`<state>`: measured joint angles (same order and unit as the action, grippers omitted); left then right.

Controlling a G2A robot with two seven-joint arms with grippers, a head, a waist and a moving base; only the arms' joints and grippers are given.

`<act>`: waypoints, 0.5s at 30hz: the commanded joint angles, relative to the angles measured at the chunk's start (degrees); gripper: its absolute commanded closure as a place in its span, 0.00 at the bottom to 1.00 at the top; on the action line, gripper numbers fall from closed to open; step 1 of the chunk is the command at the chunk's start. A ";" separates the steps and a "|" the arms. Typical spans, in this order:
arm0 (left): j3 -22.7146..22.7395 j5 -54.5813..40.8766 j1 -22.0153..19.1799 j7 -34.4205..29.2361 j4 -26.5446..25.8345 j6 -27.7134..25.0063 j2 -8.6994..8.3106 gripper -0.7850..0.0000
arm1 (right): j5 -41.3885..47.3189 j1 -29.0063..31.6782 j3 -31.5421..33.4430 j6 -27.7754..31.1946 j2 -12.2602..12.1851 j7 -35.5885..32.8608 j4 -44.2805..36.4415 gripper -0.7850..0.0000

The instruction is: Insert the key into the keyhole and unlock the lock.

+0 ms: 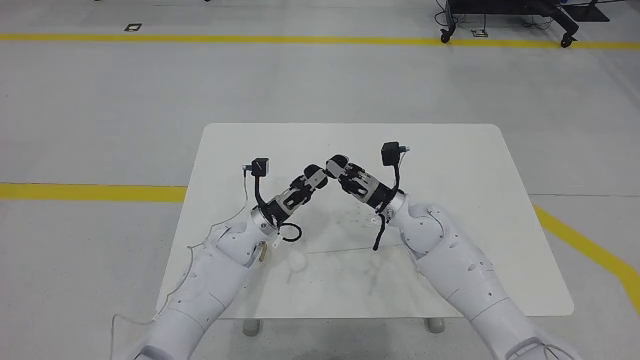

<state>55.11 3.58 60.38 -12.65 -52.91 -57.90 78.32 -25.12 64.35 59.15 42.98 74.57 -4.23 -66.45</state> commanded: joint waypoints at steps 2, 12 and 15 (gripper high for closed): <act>0.09 -0.37 0.09 -0.29 -0.06 -0.05 0.02 0.91 | -0.10 -0.11 0.14 -0.06 0.06 0.12 0.34 1.00; 0.50 -0.69 0.19 -0.87 -0.09 0.00 0.06 0.98 | -0.09 -0.25 0.37 -0.18 0.26 0.08 0.94 1.00; 0.62 -0.58 0.25 -0.78 -0.08 -0.02 0.09 0.98 | -0.06 -0.25 0.42 -0.16 0.31 -0.05 1.05 1.00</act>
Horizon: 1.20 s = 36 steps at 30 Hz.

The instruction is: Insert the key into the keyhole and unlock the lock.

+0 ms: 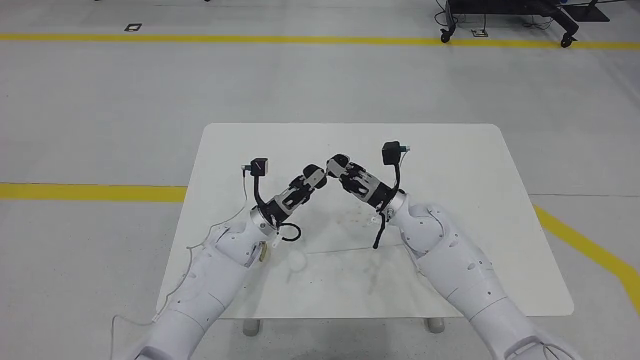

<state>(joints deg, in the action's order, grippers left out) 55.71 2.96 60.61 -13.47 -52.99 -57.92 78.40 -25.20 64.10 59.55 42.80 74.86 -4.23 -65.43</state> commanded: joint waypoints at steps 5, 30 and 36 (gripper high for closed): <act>0.13 0.15 0.08 -0.07 -0.13 -0.06 0.07 0.97 | -0.20 0.05 0.16 0.08 0.07 -0.09 0.12 1.00; 1.51 3.32 0.43 1.45 -0.37 0.38 0.12 1.00 | -0.49 0.58 0.93 0.32 0.27 -0.49 0.04 1.00; 2.52 8.57 0.15 2.09 -0.56 2.29 -0.21 0.83 | -0.51 0.63 1.50 0.07 0.27 0.01 -0.05 1.00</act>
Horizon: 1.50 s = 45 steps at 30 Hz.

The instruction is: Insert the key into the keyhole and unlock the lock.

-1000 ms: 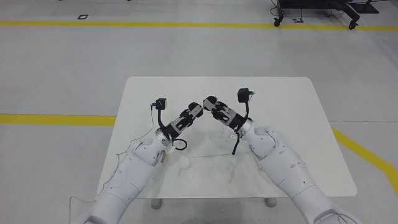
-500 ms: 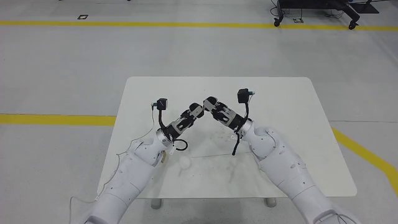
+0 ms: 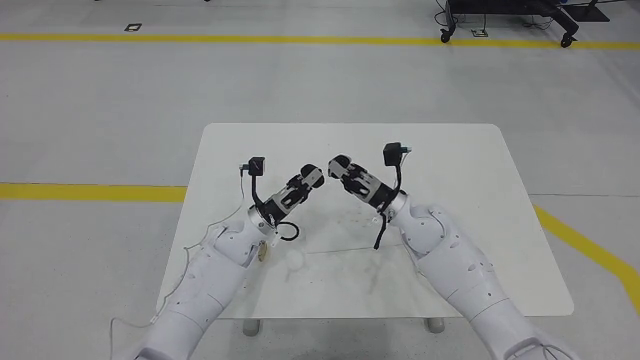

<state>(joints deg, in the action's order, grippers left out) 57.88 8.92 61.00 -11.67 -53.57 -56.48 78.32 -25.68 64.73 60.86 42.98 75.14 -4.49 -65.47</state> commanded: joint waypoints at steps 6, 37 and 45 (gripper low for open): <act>1.00 27.33 0.71 8.93 -4.92 8.33 -0.83 0.00 | -0.67 0.28 0.90 -0.42 -0.08 0.96 -0.28 1.00; 1.39 60.98 6.99 32.25 -15.54 26.16 -1.82 0.56 | 0.53 0.53 1.09 0.39 0.11 -1.41 -1.02 1.00; 1.55 60.99 7.02 32.01 -15.67 25.88 -1.90 0.55 | 1.06 0.43 0.84 0.71 0.25 -1.79 -0.66 1.00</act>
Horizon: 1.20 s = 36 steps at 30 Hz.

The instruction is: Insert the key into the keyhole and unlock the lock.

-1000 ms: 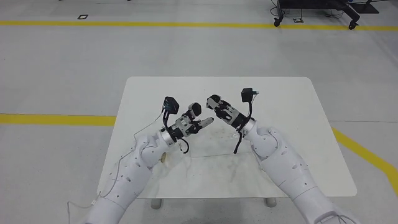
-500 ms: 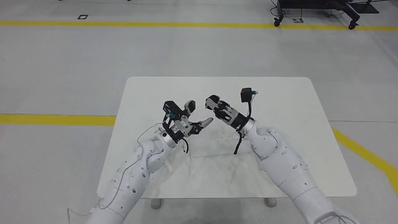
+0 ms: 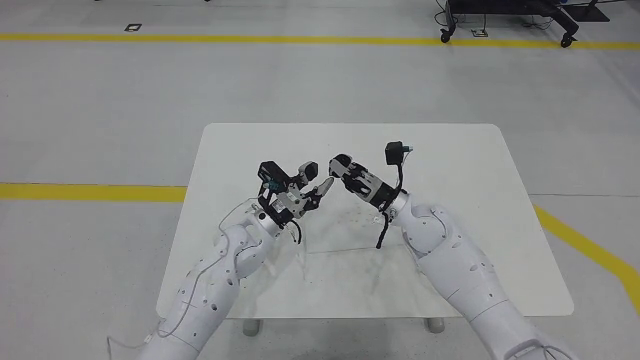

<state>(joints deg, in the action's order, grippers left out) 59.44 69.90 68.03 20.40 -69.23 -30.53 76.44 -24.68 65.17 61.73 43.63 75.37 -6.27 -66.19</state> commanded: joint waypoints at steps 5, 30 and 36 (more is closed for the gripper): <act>-0.02 0.22 -0.11 -0.22 0.08 -0.15 -0.04 0.57 | 0.14 -0.07 -0.10 0.05 0.09 -0.13 0.25 1.00; 1.24 1.46 -0.07 0.41 0.04 2.02 -0.34 0.71 | 0.72 0.11 0.19 0.09 0.16 -1.10 0.52 1.00; 1.52 1.42 0.07 0.21 -0.13 2.24 -0.42 0.70 | 1.04 0.26 0.40 0.36 0.10 -1.57 0.46 1.00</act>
<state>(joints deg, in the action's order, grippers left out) 60.91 71.32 68.09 20.61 -69.33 -28.32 76.03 -23.66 65.41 62.08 43.97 75.49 -7.80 -65.69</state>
